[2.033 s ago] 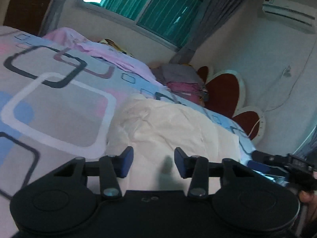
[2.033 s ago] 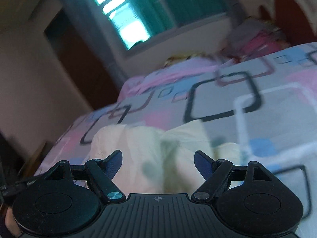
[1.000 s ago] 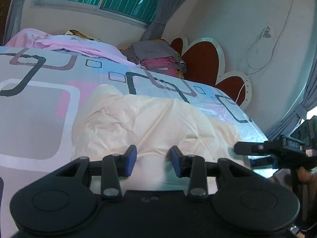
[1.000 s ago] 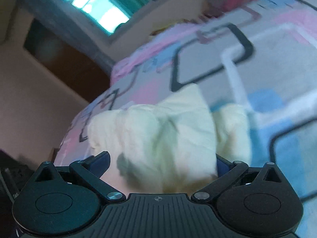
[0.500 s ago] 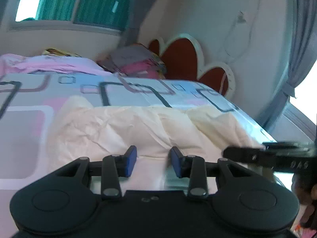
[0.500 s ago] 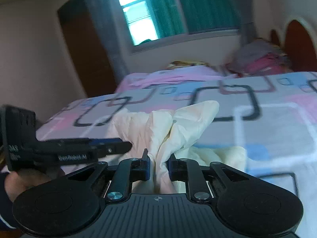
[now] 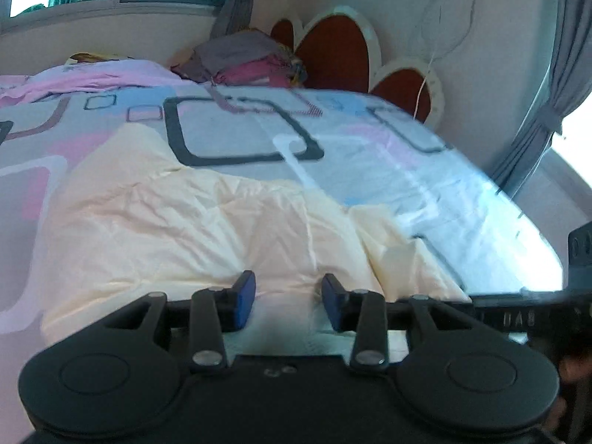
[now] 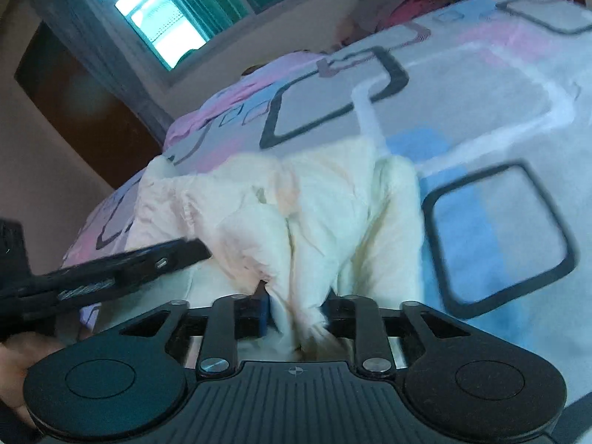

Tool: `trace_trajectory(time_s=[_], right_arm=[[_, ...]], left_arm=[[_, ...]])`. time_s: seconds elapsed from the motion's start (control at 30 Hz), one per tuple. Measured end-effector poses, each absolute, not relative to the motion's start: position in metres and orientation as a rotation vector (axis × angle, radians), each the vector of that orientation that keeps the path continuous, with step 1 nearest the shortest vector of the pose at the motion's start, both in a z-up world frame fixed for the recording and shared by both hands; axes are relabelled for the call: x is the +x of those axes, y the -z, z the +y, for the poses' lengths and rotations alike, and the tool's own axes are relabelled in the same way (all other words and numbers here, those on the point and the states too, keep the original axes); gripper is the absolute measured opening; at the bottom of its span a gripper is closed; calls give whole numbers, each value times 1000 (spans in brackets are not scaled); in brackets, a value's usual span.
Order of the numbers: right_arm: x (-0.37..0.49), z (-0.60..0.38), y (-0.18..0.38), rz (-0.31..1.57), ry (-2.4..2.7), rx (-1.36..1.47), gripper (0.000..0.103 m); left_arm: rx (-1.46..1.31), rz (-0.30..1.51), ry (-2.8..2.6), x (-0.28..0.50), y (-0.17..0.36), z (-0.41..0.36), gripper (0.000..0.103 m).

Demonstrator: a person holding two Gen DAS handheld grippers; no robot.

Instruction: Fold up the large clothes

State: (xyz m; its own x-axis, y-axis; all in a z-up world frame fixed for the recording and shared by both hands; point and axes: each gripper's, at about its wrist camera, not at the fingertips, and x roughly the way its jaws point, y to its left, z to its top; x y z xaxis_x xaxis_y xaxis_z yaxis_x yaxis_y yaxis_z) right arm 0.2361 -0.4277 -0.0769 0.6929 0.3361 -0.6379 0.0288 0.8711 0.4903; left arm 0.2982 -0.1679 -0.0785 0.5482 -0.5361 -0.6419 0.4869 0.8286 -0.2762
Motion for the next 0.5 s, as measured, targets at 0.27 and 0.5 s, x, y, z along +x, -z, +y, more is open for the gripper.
trace_trajectory(time_s=[0.27, 0.5], right_arm=[[265, -388, -2, 670, -314, 268, 50], [329, -316, 24, 798, -360, 115, 32]], left_arm=[[-206, 651, 424, 301, 56, -88, 48], [-204, 683, 459, 341, 57, -99, 37]])
